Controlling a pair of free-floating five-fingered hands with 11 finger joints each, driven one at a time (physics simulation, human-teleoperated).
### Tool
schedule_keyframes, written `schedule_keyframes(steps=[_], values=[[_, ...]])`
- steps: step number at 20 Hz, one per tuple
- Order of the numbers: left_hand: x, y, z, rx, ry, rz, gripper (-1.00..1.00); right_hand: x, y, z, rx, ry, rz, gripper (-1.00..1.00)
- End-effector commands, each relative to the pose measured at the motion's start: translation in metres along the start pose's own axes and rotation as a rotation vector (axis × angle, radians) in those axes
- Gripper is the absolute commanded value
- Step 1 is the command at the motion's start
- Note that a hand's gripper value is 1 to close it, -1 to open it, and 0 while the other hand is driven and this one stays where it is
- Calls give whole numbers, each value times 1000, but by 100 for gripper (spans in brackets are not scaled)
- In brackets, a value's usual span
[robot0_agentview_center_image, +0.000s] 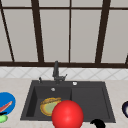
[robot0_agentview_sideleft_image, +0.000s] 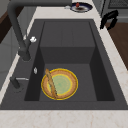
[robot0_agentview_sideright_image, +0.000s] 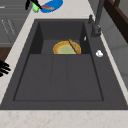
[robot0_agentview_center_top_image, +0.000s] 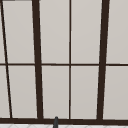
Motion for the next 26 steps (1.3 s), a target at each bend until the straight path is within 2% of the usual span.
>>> schedule_keyframes(steps=[1,2,3,4,5,6,7,10,13,20,23,26], values=[[-10,-16,10,25,48,-28,100,0,0,0,0,0,0,0],[-10,-14,10,-27,14,-91,100,0,0,0,0,0,0,0],[-8,-12,9,-48,-6,-129,100,0,0,0,0,0,0,0],[-4,-5,5,-55,-42,-138,100,0,0,0,0,0,0,0],[-2,0,4,-77,-89,-105,100,0,0,0,0,0,0,0],[2,2,2,-105,-122,-49,100,0,0,0,0,0,0,0],[3,3,1,-115,-143,-52,100,0,0,0,0,0,0,0],[2,5,-2,-111,-142,-49,100,0,0,0,0,0,0,0],[1,15,-4,-105,-147,-26,100,0,0,0,0,0,0,0],[4,55,-33,-75,-105,-6,100,0,0,0,0,0,0,0],[3,65,-50,-73,-80,-10,100,0,0,0,0,0,0,0],[-2,64,-66,-81,-72,-36,100,0,0,0,0,0,0,0]])
